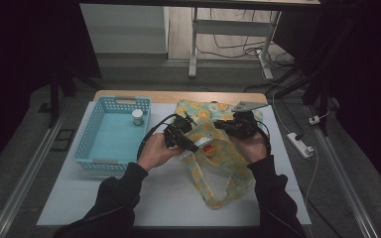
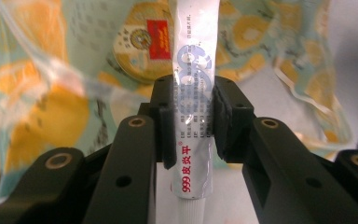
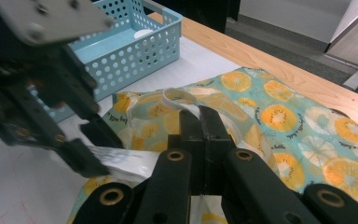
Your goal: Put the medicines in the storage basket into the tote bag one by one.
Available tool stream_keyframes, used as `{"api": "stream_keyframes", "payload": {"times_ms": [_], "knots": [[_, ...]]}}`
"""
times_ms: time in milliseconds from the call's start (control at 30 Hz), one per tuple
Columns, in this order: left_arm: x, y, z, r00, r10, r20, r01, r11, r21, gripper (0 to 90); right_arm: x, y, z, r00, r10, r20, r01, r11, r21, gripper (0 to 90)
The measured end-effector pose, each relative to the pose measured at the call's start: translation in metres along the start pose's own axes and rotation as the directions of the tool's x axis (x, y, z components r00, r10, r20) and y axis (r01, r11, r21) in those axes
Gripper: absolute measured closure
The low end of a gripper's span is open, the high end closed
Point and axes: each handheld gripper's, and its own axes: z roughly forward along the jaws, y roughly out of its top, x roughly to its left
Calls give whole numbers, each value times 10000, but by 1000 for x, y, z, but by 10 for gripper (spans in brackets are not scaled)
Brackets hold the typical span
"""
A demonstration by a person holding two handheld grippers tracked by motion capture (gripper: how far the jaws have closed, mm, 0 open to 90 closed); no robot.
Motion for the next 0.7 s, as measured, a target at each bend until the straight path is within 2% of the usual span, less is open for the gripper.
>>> {"api": "stream_keyframes", "payload": {"times_ms": [200,300,467,700], "knots": [[6,13,11,9993,-321,-201,319,9995,-80,716,0,0,0,10000,13,-18,-13,10000,-15,894],[9,19,16,9986,-502,-144,498,9985,-224,715,0,-1,1,10000,1,-11,-1,10000,29,893],[13,28,22,9980,-578,-246,574,9982,-172,715,0,-1,3,10000,-12,-21,12,9999,110,893],[20,37,29,9957,-829,-410,813,9959,-400,714,0,-1,4,10000,0,-32,1,9999,128,893]]}}
